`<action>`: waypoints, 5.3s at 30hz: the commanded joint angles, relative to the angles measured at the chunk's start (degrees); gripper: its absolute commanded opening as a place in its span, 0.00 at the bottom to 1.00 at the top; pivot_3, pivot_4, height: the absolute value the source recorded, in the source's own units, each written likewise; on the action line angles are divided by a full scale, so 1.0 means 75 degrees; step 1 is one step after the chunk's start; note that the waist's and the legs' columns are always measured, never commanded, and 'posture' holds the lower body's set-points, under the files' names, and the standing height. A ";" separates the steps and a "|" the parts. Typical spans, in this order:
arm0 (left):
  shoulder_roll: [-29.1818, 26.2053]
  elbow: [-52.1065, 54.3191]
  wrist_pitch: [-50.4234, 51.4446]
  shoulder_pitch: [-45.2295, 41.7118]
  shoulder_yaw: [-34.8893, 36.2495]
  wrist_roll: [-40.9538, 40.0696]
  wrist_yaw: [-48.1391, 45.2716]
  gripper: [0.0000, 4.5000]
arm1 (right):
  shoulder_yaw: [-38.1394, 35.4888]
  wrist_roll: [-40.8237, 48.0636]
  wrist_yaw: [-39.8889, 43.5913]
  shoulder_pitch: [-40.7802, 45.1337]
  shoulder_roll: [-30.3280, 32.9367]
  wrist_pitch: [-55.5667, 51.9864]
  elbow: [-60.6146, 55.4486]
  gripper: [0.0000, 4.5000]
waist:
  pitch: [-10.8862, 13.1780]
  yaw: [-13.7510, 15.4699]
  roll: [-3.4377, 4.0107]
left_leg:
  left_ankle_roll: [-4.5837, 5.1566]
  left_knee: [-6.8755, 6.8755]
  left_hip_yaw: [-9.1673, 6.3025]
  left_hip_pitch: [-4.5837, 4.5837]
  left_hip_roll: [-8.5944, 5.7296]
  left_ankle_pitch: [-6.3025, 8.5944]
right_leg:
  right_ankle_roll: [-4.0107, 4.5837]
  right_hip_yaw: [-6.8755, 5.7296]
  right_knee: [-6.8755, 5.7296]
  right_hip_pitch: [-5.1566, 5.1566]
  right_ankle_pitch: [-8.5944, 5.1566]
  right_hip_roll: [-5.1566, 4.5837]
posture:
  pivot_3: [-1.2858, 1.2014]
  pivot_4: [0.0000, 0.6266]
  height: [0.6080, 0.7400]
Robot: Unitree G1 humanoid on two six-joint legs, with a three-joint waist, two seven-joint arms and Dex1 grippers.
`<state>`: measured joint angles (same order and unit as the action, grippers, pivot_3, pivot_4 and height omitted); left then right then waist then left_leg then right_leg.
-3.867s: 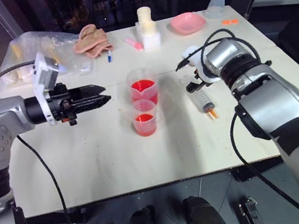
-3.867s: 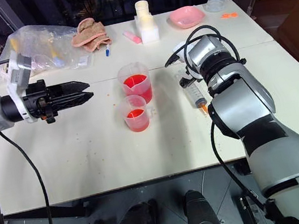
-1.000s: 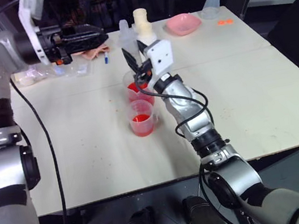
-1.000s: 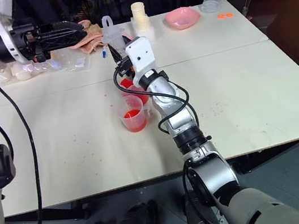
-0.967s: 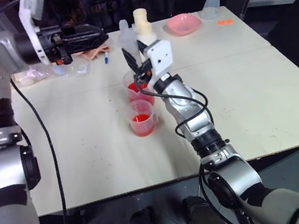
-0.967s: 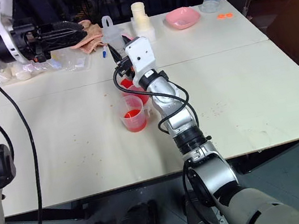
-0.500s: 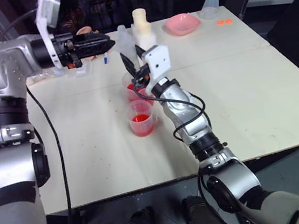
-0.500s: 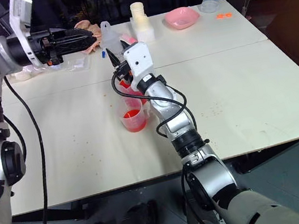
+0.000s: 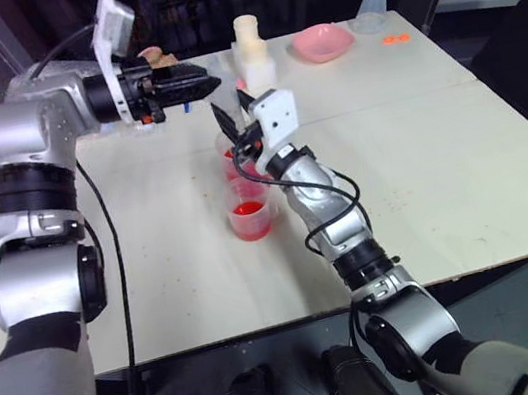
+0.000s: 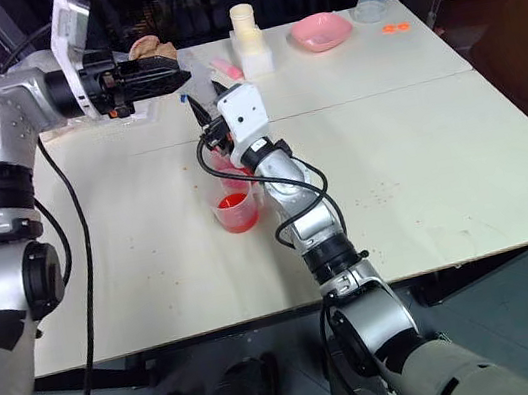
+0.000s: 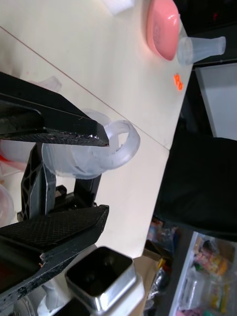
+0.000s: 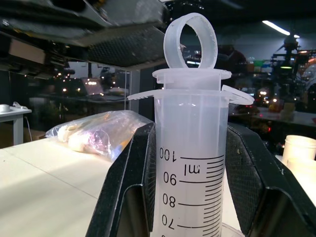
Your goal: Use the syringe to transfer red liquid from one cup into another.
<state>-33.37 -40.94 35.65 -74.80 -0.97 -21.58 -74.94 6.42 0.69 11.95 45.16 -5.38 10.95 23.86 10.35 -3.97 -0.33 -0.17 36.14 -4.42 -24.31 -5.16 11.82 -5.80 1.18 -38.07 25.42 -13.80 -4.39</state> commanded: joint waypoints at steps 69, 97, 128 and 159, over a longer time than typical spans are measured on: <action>0.0554 -0.1065 -0.0827 -0.1468 0.0787 0.0082 0.0345 0.01 | 0.0067 0.0076 0.0362 -0.0373 -0.0170 0.0464 0.1062 0.31 | 0.0000 -0.0003 0.0000 | 0.0000 0.0001 -0.0001 0.0000 0.0000 0.0000 | 0.0000 -0.0001 -0.0003 0.0000 0.0000 0.0002 | 0.52 0.24 1.00; -0.0206 -0.0221 -0.0755 -0.0301 0.0677 0.0316 0.0353 0.53 | -0.0188 0.0279 0.0217 0.0104 0.0082 -0.0364 -0.0830 0.31 | 0.0000 -0.0009 0.0000 | 0.0000 0.0001 -0.0002 0.0000 0.0001 0.0000 | 0.0000 0.0000 -0.0004 0.0001 0.0000 0.0001 | 0.52 0.24 1.00; -0.0096 -0.0899 -0.0908 -0.0493 0.1182 0.0069 0.0421 0.53 | -0.0057 0.3112 0.2076 -0.0334 0.1468 -0.5079 -0.5576 0.31 | -0.0003 0.0007 -0.0006 | 0.0006 0.0006 -0.0004 -0.0004 0.0000 0.0003 | -0.0001 -0.0012 -0.0004 -0.0002 0.0000 -0.0007 | 0.52 0.24 1.00; -0.0881 0.1644 0.1581 0.0327 0.1091 -0.0886 -0.0080 0.53 | 0.0369 0.2030 0.1941 -0.1088 0.1131 -0.3462 -0.4360 0.31 | -0.0003 0.0011 -0.0006 | 0.0004 0.0007 -0.0005 -0.0003 0.0002 0.0001 | -0.0001 -0.0008 -0.0003 -0.0002 0.0000 -0.0004 | 0.52 0.24 1.00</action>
<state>-39.13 -30.66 47.31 -71.82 6.24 -26.88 -75.73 9.54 15.70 26.39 36.44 3.41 -15.88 -7.00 10.33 -3.89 -0.37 -0.14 36.19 -4.46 -24.33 -5.15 11.82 -5.81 1.12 -38.10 25.41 -13.81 -4.42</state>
